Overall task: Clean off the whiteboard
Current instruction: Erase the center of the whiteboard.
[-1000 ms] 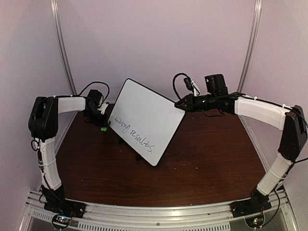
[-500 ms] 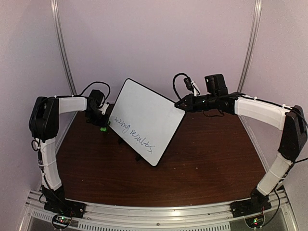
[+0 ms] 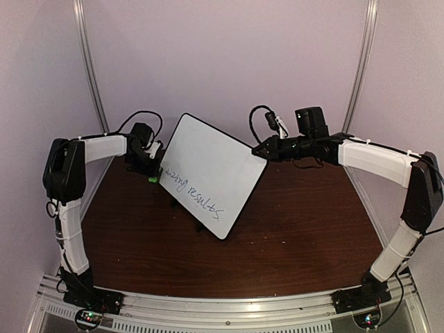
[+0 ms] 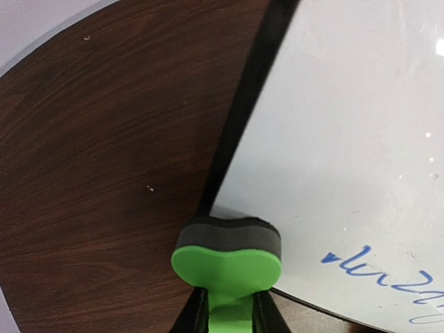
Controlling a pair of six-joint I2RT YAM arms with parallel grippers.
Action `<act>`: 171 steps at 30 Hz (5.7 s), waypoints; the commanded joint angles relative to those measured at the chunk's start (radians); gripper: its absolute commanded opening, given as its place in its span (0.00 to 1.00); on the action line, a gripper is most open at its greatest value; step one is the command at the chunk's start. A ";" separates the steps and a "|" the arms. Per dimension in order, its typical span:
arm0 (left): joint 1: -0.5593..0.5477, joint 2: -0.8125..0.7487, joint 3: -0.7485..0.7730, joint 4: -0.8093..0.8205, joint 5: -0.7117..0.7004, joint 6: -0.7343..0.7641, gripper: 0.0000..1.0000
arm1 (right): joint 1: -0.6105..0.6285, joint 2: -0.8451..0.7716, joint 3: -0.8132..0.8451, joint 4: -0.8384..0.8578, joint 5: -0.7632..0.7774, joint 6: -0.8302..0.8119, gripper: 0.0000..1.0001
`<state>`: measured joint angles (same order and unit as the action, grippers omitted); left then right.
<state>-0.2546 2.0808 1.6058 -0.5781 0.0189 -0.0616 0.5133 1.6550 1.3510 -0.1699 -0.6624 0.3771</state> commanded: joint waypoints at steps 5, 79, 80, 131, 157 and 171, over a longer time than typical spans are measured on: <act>-0.024 0.031 -0.003 0.014 -0.079 -0.015 0.02 | 0.047 0.001 -0.023 -0.028 -0.119 -0.087 0.00; -0.044 -0.020 -0.154 0.033 0.097 0.162 0.00 | 0.054 0.010 -0.010 -0.028 -0.135 -0.106 0.00; -0.043 -0.023 -0.161 0.036 0.096 0.163 0.00 | 0.053 0.009 -0.011 -0.028 -0.137 -0.107 0.00; -0.152 0.028 0.083 -0.045 0.011 0.134 0.00 | 0.055 0.000 -0.011 -0.042 -0.120 -0.104 0.00; -0.150 0.057 0.247 0.011 0.013 0.108 0.00 | 0.057 0.005 -0.018 -0.038 -0.119 -0.108 0.00; -0.152 -0.047 -0.096 -0.005 0.059 0.095 0.00 | 0.058 0.015 -0.014 -0.033 -0.127 -0.103 0.00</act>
<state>-0.3866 2.0373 1.6054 -0.5850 0.0254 0.0357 0.5133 1.6547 1.3491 -0.1837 -0.6418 0.3923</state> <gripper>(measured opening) 0.191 0.042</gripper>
